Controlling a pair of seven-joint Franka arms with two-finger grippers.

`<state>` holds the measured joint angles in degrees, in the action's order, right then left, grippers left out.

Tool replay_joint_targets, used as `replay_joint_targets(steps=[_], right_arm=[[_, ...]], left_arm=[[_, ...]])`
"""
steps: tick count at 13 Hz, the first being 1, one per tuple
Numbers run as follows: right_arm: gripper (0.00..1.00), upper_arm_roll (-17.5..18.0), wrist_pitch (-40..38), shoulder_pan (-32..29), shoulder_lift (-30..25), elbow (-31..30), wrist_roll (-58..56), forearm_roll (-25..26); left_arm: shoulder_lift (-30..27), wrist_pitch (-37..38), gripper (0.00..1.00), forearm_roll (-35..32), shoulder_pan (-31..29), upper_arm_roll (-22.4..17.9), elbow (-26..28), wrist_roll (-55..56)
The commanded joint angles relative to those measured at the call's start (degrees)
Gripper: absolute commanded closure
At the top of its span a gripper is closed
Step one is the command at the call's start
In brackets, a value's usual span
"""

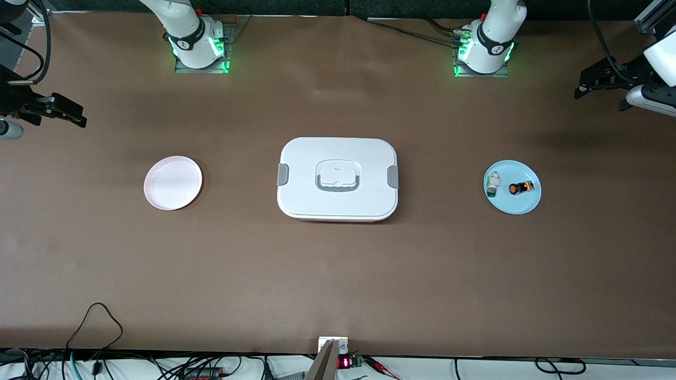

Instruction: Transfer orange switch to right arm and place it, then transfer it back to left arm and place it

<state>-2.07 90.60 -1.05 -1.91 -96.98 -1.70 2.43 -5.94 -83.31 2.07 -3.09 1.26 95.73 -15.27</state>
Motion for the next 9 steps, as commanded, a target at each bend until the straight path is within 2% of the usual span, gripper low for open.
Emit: replay_joint_targets(steps=[1, 5, 8, 9], right_arm=[[0.00, -0.1, -1.4, 0.1, -0.1, 1.4, 0.3, -0.9], [0.00, -0.2, -1.4, 0.1, -0.1, 1.8, 0.3, -0.9], [0.00, -0.1, -1.4, 0.1, -0.2, 1.8, 0.3, -0.9], [0.00, 0.0, -1.4, 0.1, -0.2, 1.9, 0.3, -0.9]], left_arm=[[-1.6, -4.2, 0.00, -2.9, 1.6, -0.3, 1.7, -2.1], [-3.8, -7.8, 0.00, -3.0, 1.5, -0.4, 5.9, -4.3], [-4.8, -8.1, 0.00, -3.0, 1.5, 0.1, 7.2, 5.1], [-4.4, -8.0, 0.00, -3.0, 1.4, 0.1, 6.8, 5.2]])
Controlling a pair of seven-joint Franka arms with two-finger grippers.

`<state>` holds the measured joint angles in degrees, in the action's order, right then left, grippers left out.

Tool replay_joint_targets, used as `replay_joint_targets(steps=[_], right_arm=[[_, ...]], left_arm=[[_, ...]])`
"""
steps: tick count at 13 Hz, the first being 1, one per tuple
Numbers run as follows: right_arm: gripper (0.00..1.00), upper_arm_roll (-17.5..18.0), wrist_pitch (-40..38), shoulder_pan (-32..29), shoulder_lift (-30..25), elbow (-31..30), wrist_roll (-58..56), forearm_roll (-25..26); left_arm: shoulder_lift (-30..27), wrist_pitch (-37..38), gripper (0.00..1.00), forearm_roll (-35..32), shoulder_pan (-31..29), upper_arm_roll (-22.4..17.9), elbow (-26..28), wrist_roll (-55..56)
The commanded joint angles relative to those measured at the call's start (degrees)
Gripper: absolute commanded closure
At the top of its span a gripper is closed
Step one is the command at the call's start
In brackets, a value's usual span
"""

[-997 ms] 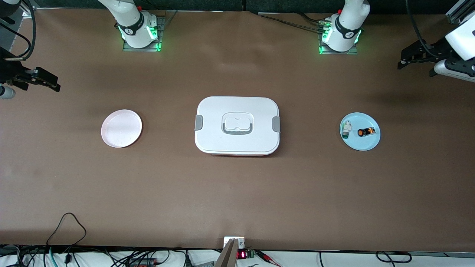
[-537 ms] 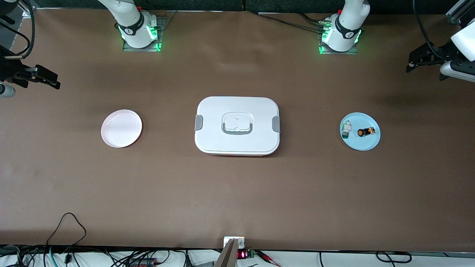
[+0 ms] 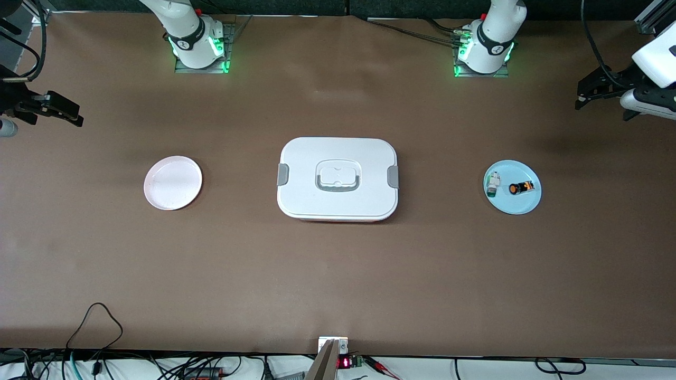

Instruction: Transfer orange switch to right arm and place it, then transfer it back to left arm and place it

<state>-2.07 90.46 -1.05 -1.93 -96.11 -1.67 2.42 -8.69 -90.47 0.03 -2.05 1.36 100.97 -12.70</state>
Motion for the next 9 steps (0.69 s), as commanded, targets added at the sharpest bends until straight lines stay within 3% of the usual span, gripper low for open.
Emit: replay_joint_targets(steps=[1, 9], right_arm=[[0.00, 0.0, -1.3, 0.1, -0.2, 1.0, 0.3, -0.9], [0.00, -0.1, -1.3, 0.1, -0.4, 1.0, 0.3, -0.9]], left_arm=[[-1.3, -0.9, 0.00, -0.9, -0.1, 0.0, 1.0, 2.9], [7.9, 4.1, 0.00, -0.1, -1.6, 0.6, -10.8, 3.3]])
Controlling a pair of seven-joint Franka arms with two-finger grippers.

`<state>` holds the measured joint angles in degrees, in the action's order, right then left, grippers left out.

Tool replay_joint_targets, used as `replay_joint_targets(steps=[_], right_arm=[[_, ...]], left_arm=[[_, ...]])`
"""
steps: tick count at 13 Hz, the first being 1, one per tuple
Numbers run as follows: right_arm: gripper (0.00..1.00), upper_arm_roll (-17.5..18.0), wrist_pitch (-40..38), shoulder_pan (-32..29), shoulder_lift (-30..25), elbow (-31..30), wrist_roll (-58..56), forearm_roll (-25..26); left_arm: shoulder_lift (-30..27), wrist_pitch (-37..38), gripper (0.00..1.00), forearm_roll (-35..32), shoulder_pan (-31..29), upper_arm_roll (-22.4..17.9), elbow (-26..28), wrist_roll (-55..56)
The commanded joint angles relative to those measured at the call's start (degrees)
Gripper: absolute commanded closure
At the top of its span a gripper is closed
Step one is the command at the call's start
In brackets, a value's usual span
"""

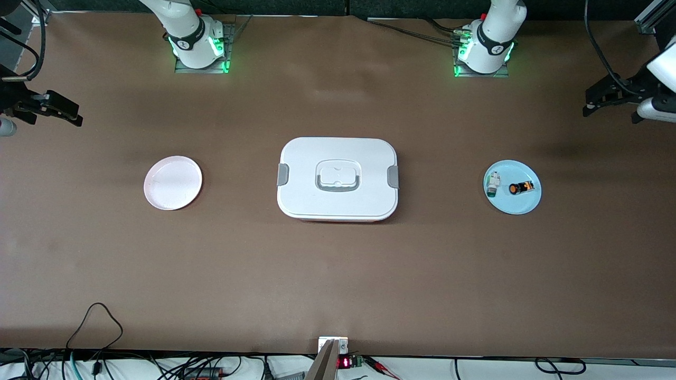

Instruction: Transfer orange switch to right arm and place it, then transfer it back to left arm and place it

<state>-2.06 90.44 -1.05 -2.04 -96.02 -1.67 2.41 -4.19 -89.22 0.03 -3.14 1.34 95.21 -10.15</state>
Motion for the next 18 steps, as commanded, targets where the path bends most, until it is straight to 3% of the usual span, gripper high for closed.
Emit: replay_joint_targets(steps=[1, 13, 18], right_arm=[[0.00, -0.1, -1.7, 0.1, -0.2, 0.9, 0.3, -0.9], [0.00, -0.2, -1.8, 0.1, -0.2, 0.9, 0.2, -0.9], [0.00, -0.2, -1.8, 0.1, -0.2, 0.9, 0.2, -0.9]], left_arm=[[4.6, 3.4, 0.00, -0.1, -0.5, 0.8, -6.6, 0.9], [4.7, 5.7, 0.00, -0.1, 0.2, 1.0, -7.4, 2.9], [4.5, 5.8, 0.00, -0.1, 0.1, 4.2, -7.8, 5.3]])
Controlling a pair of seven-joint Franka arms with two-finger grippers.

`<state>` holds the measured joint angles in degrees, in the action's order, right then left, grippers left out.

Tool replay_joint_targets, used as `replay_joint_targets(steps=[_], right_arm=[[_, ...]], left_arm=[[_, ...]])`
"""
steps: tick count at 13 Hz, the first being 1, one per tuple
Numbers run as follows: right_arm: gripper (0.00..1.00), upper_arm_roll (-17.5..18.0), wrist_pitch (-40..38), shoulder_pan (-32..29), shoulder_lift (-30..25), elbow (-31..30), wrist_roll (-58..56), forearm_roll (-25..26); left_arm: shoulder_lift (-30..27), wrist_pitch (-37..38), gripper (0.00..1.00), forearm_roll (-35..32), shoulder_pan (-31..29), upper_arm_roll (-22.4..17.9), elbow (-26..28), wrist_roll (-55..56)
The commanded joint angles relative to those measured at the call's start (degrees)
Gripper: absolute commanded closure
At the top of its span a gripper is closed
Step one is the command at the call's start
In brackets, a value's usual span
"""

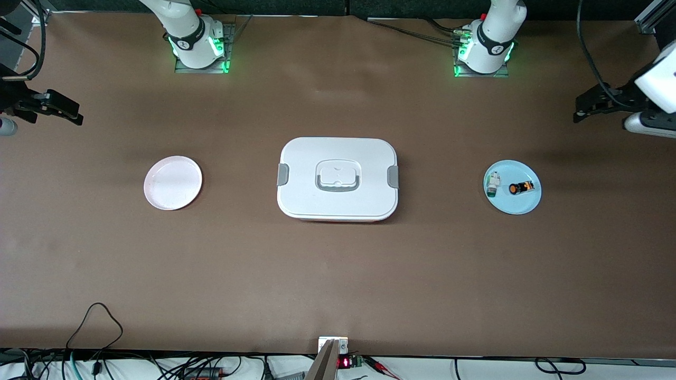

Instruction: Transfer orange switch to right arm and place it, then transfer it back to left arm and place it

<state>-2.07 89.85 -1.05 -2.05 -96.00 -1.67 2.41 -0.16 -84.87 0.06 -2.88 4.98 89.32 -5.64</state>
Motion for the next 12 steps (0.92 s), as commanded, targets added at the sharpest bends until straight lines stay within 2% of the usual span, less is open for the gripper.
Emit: replay_joint_targets(steps=[1, 7, 10, 12], right_arm=[[0.00, -0.2, -1.3, 0.1, -0.2, 0.9, 0.2, -0.9], [0.00, -0.2, -1.3, 0.1, -0.2, 0.9, 0.2, -0.9], [0.00, -0.1, -1.3, 0.1, -0.2, 0.9, 0.2, -0.9], [0.00, -0.1, -1.3, 0.1, -0.2, 0.9, 0.2, -0.9]], left_arm=[[0.5, 1.4, 0.00, -0.2, -0.2, 0.4, -2.0, 0.5], [0.5, 1.5, 0.00, -0.3, 0.1, 0.3, -2.0, 0.1], [0.6, 1.5, 0.00, -0.8, 3.8, -2.3, -2.0, 0.4], [0.6, 1.5, 0.00, -0.2, 3.1, -2.4, -2.0, 0.3]])
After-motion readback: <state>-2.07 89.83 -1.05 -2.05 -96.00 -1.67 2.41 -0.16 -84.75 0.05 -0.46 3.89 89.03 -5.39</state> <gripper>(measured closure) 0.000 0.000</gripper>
